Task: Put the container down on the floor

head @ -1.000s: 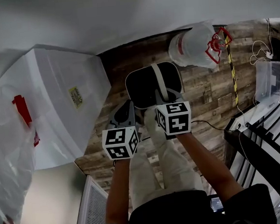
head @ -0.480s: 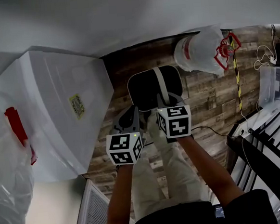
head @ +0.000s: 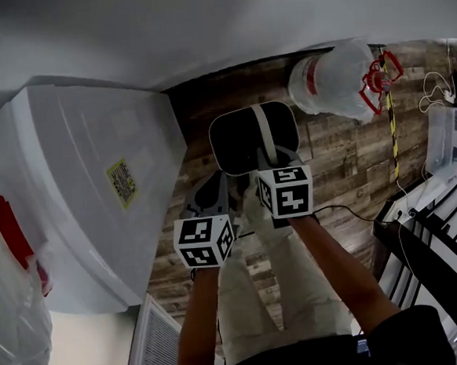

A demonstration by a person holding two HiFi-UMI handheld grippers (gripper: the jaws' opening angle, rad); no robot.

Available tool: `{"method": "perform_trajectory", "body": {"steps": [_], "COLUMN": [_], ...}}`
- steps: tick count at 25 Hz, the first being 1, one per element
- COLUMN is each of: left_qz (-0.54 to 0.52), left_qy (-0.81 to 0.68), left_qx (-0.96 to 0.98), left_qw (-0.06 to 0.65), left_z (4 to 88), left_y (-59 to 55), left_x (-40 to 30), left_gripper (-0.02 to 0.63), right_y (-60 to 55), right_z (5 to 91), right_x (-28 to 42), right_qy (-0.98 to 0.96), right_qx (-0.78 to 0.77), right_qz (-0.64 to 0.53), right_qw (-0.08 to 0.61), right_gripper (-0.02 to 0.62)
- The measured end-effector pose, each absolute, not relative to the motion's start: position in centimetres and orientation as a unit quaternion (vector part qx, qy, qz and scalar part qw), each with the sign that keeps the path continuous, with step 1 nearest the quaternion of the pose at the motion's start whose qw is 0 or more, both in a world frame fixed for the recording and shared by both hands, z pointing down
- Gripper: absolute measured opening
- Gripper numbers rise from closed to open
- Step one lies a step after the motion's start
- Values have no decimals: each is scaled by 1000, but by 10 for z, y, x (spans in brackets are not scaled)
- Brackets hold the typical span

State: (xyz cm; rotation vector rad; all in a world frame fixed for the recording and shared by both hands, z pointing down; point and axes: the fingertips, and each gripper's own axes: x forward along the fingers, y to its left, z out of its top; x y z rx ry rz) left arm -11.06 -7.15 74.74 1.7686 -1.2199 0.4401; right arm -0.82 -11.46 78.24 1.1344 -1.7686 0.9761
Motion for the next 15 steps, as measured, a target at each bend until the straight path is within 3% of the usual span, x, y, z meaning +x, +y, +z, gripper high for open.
{"method": "perform_trajectory", "body": {"steps": [15], "left_qz": [198], "left_qy": [-475], "left_qx": [724], "left_qw": [459], "left_z": [793], "left_y": [-81], "left_x": [-114], "left_gripper": [17], "right_y": [-116], "right_z": [829], "right_x": [-14], "right_qy": [-689], "right_qx": [451], "right_qz": [385], "right_qw": [417], "right_gripper": [34]}}
